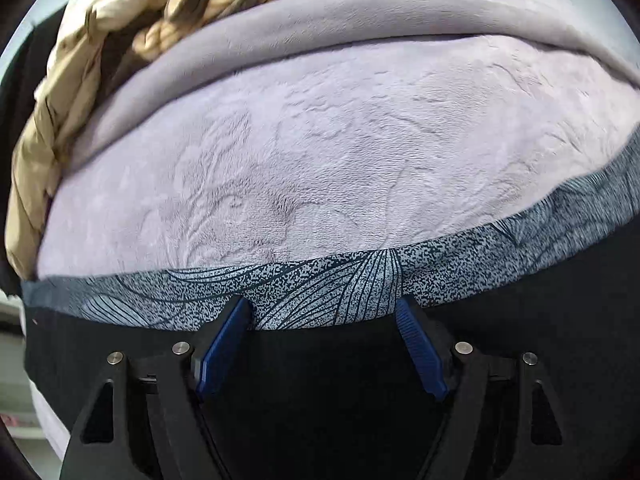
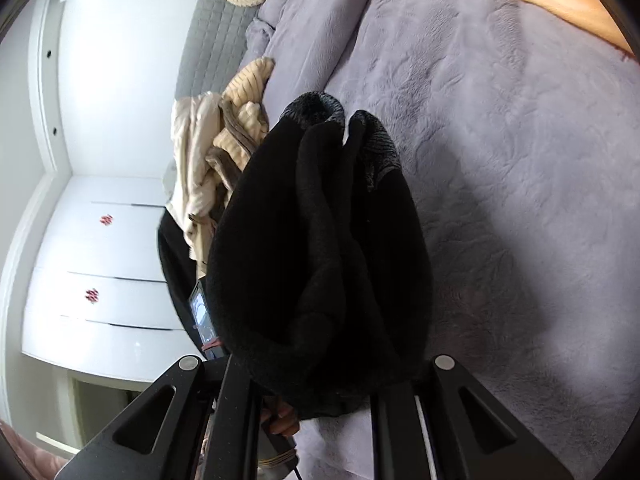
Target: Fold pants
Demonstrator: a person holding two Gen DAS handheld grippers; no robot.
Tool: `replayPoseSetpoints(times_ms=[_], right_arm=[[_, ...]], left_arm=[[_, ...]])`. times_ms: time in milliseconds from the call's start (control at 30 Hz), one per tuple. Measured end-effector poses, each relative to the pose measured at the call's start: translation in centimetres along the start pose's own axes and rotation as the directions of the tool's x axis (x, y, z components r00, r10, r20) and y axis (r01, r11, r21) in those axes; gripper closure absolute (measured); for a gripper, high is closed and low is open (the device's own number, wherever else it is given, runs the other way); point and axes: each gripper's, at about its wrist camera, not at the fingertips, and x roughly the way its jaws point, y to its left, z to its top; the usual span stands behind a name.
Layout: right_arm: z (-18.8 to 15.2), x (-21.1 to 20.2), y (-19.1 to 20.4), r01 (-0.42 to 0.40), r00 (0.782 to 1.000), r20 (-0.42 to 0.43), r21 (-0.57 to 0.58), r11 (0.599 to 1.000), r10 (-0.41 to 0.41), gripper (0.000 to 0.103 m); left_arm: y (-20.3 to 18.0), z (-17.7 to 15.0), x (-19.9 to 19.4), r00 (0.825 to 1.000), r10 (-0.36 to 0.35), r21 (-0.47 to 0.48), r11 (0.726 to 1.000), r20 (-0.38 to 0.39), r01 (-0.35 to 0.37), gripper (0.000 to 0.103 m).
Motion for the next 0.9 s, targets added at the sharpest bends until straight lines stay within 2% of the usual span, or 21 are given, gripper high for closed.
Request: replayPoseSetpoints(times_ms=[100, 233, 300, 400, 467, 533, 633, 667, 767, 867, 900], right_arm=[[0.2, -0.5, 1.0, 0.007, 1.0, 0.009, -0.012, 1.0, -0.007, 0.091], [-0.5, -0.7, 3.8, 0.06, 0.998, 0.003, -0.1, 0.993, -0.06, 0.091], [-1.1, -0.5, 5.6, 0.08, 0.997, 0.015, -0.137, 0.987, -0.079, 0.091], [-2.3, 0.7, 8.2, 0.125, 0.992, 0.017, -0.202, 0.971, -0.124, 0.091], [-3.2, 1.4, 10.3, 0.155, 0.988, 0.028, -0.258, 0.954, -0.153, 0.091], [-4.4, 2.4, 13.0, 0.207, 0.978, 0.051, -0.317, 0.925, -0.201, 0.091], [-6.9, 4.5, 16.9, 0.309, 0.95, 0.093, -0.407, 0.86, -0.297, 0.09], [-7.8, 4.4, 17.0, 0.331, 0.942, 0.103, -0.426, 0.842, -0.319, 0.09], [-11.2, 8.5, 19.6, 0.411, 0.906, 0.127, -0.499, 0.763, -0.404, 0.089], [-15.2, 15.0, 21.7, 0.473, 0.854, 0.121, -0.588, 0.656, -0.507, 0.087], [-17.2, 17.9, 21.9, 0.49, 0.828, 0.118, -0.628, 0.604, -0.549, 0.085]], left_arm=[[1.6, -1.2, -1.8, 0.997, -0.079, -0.035, 0.996, -0.026, 0.078, 0.026], [4.6, -4.8, -3.6, 0.994, -0.108, -0.046, 0.993, -0.026, 0.106, 0.026], [4.2, -6.8, -3.3, 0.99, -0.132, 0.0, 0.991, -0.051, 0.132, 0.026], [3.0, -8.4, -2.8, 0.994, -0.109, 0.113, 0.988, 0.0, 0.108, 0.024], [3.8, -8.6, -3.2, 0.985, -0.172, 0.088, 0.981, -0.026, 0.173, 0.024], [7.1, -8.5, -3.8, 0.967, -0.251, 0.018, 0.968, -0.033, 0.252, 0.024], [12.1, -9.1, -4.9, 0.964, -0.264, -0.013, 0.964, -0.01, 0.264, 0.024], [14.2, -9.6, -5.3, 0.965, -0.261, -0.022, 0.965, -0.007, 0.261, 0.024], [20.4, -11.1, -5.4, 0.971, -0.24, -0.054, 0.97, -0.015, 0.239, 0.024], [26.0, -12.5, -4.8, 0.981, -0.195, -0.093, 0.977, -0.014, 0.193, 0.024], [27.5, -12.9, -4.4, 0.984, -0.178, -0.106, 0.979, -0.018, 0.175, 0.024]])
